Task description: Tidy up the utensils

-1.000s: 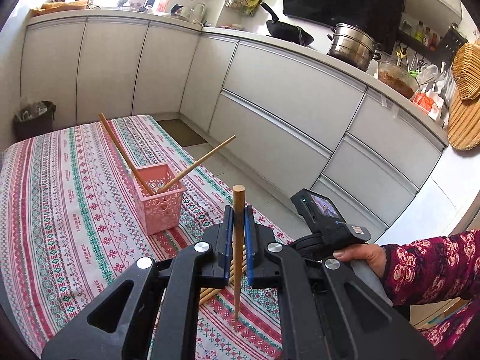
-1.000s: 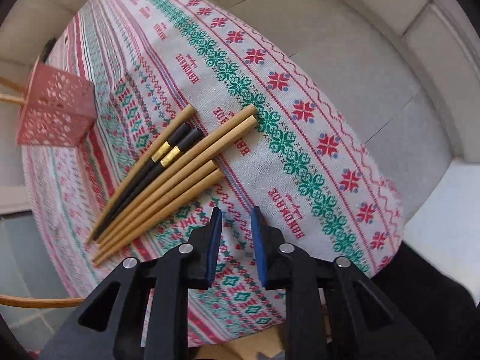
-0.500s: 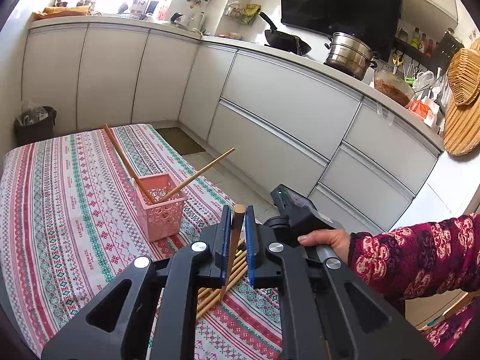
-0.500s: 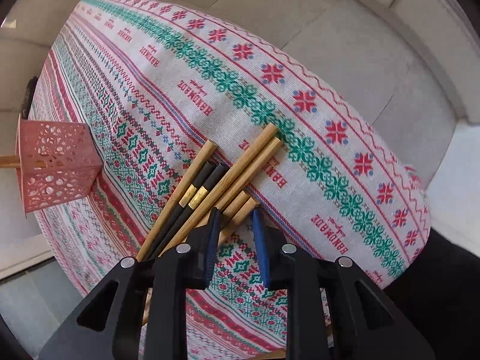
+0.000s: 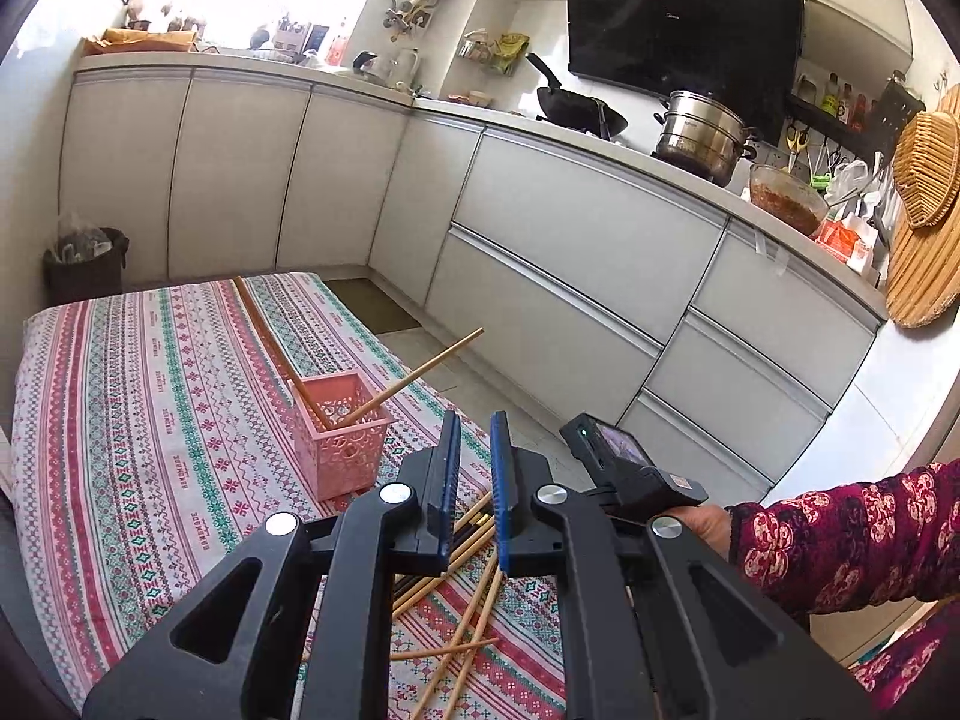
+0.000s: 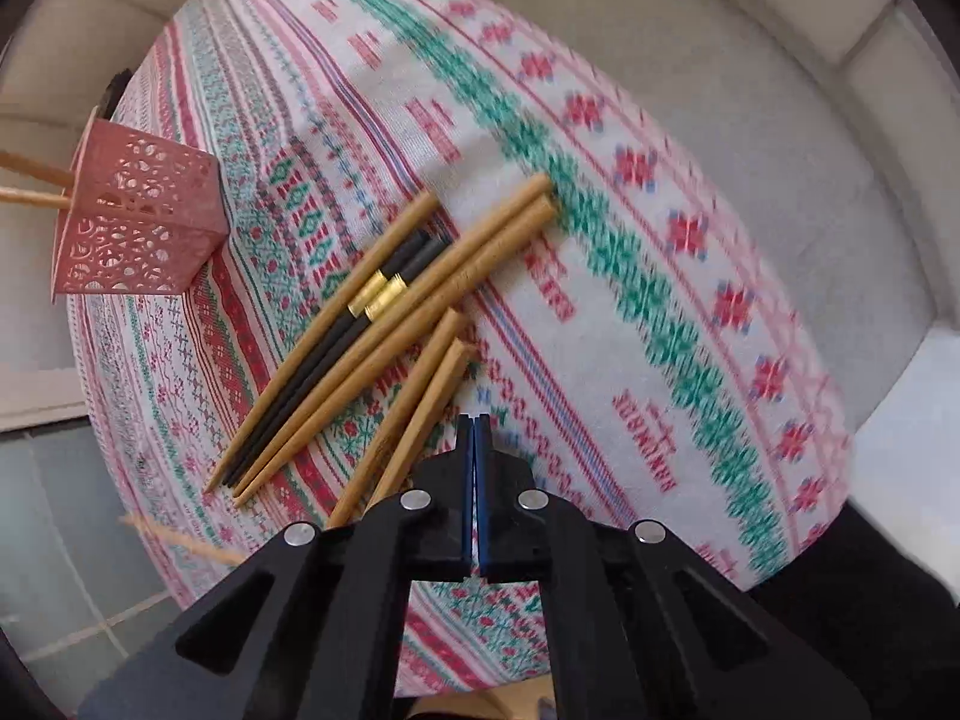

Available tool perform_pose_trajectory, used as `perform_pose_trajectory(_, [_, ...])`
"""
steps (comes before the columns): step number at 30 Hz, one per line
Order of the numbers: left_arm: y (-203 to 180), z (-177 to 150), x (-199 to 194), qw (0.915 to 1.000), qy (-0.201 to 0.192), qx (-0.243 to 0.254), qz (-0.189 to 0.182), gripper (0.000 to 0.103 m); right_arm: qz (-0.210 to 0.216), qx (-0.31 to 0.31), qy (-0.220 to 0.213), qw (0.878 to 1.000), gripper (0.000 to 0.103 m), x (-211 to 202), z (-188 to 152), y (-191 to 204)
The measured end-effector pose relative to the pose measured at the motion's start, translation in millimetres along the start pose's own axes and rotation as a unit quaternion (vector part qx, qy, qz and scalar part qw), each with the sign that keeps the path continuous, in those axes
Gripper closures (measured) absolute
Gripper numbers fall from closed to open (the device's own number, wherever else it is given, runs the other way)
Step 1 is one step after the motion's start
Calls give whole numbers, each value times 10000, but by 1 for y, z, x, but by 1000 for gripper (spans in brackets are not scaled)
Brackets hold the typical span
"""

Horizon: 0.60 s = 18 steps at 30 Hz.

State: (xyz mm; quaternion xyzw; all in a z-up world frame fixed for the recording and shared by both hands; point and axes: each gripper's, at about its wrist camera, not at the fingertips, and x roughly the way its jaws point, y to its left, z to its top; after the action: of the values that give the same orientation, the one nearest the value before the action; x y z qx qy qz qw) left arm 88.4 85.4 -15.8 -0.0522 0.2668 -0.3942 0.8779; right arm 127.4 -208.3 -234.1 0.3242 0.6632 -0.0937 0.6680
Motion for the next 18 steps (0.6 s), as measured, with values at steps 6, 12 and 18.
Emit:
perform_pose_trajectory(6, [7, 0, -7, 9998, -81, -125, 167, 95, 838, 752, -25, 9936, 64, -11, -1, -28])
perform_pose_trajectory(12, [14, 2, -14, 9993, -179, -242, 232, 95, -97, 282, -175, 9994, 69, -10, -2, 12])
perform_pose_trajectory(18, [21, 4, -26, 9986, -354, -331, 224, 94, 172, 480, -171, 9986, 83, -8, -2, -4])
